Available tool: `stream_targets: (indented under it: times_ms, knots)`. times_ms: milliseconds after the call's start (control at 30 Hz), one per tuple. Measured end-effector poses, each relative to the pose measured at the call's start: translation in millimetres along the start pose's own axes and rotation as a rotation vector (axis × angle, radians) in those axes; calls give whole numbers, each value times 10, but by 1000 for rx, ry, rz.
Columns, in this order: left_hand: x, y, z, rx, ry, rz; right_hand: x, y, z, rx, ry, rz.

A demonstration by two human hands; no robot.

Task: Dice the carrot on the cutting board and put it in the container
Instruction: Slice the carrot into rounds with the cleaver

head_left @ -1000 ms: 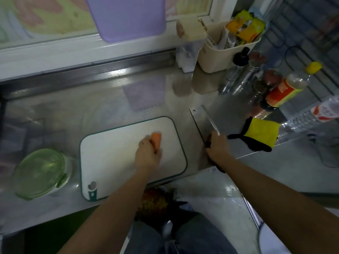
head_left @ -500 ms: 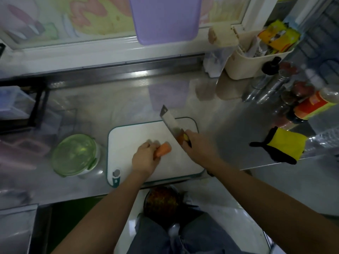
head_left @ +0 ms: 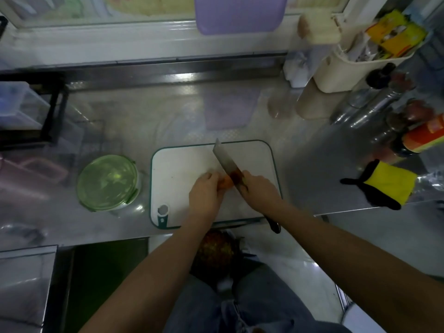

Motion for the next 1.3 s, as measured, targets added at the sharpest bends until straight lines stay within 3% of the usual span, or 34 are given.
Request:
stream_targets:
  times_ms: [200, 1000, 1300]
  knots:
    - [28, 22, -4, 32, -19, -28, 367, -101, 41, 76, -86, -163]
    - [86, 82, -95, 25, 148, 38, 395, -210, 153, 38, -116, -21]
    - [75, 106, -72, 42, 142, 40, 436, -318, 123, 53, -157, 124]
Point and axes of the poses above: each hand's wrist, its own y-axis towards the middle knuckle, its own x-axis out of the back of the hand, z = x × y, the point moved 3 cm from there along y, towards the middle knuckle, and after that the axes turned 12 degrees about -y, right-handed, at the moved point
